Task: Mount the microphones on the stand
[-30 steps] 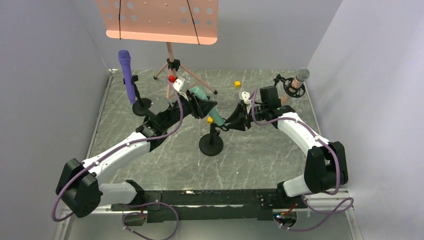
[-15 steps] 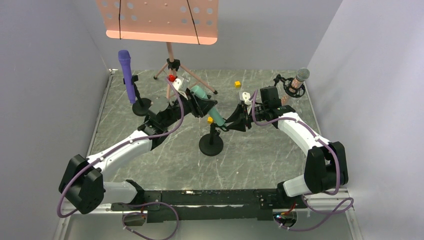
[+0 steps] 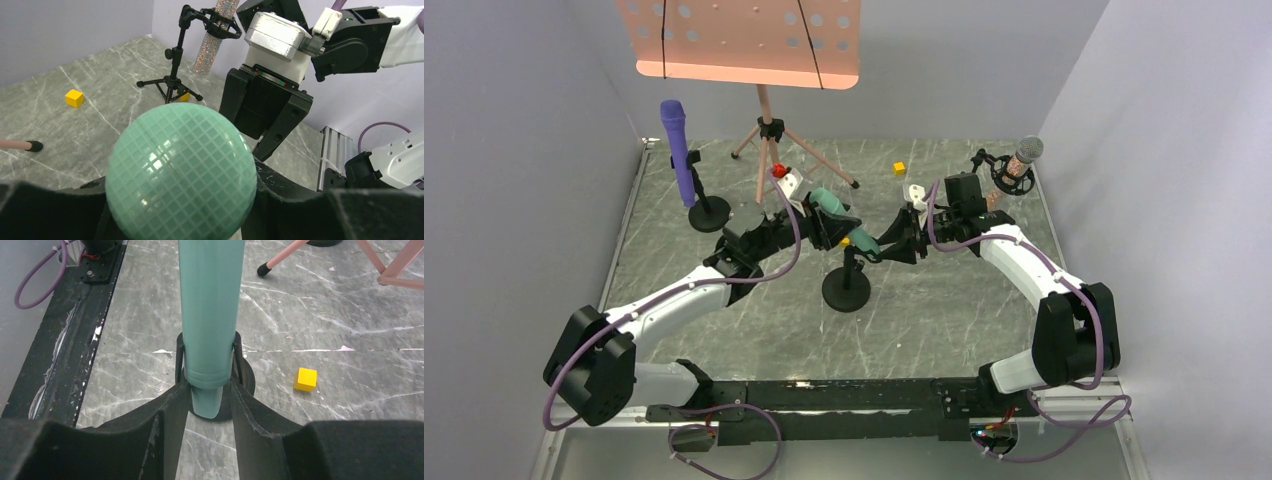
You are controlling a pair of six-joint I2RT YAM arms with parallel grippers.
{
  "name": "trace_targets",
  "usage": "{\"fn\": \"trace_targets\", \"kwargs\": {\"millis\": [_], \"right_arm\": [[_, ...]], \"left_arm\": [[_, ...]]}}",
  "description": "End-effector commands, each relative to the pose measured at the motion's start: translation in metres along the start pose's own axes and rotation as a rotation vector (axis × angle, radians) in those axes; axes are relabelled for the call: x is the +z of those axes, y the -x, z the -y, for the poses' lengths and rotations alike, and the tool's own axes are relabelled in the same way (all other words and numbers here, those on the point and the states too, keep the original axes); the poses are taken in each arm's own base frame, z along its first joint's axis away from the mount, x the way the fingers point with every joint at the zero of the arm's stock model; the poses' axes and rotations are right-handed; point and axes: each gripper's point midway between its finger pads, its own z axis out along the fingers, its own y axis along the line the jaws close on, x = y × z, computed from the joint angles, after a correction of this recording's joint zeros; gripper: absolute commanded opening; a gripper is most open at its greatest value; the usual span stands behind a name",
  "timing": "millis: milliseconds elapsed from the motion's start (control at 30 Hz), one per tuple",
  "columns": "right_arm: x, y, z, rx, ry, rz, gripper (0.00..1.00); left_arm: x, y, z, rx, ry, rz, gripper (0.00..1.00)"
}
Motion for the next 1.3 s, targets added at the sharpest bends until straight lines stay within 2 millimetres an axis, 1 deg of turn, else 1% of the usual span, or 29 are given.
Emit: {"fn": "trace_targets", "kwargs": {"millis": [0,100,267,367,500,667,800,1167,1267], "right_arm": [[0.005,0.001,-0.009,0.0,0.046,0.016,0.47],[0.005,0.001,-0.01,0.002,0.047,0.016,0.48],[0.002,0.004,-0.007,-0.009,0.022,-0.003,0.52],[-0.004,0.006,-0.001,-0.017,-0.02,-0.022,0.56],[-0.015,0.007,0.005,-0.029,-0.063,-0.033,0.58],[-0.027,0.008,0.007,-0.044,-0.094,-0.039,0.6],[-0.032,0.009,0.008,-0.045,-0.102,-0.03,0.61],[-0.032,0.006,0.003,-0.036,-0.082,-0.016,0.63],[-0.032,0.005,0.003,-0.031,-0.078,-0.015,0.64]], "left_arm": [[-0.001,-0.023,-0.004,0.062,-0.021,-0.096,0.0],[0.001,-0.03,0.001,0.045,-0.056,-0.13,0.0],[-0.003,-0.05,-0.002,0.009,-0.056,-0.18,0.0],[-0.005,-0.062,-0.006,-0.001,-0.045,-0.217,0.0],[-0.005,-0.071,-0.01,0.004,-0.039,-0.255,0.0],[-0.003,-0.079,-0.013,0.006,-0.042,-0.298,0.0],[-0.003,-0.09,-0.015,-0.007,-0.047,-0.336,0.0],[-0.012,-0.136,-0.018,-0.052,-0.052,-0.455,0.0],[-0.014,-0.145,-0.019,-0.048,-0.04,-0.479,0.0]]}}
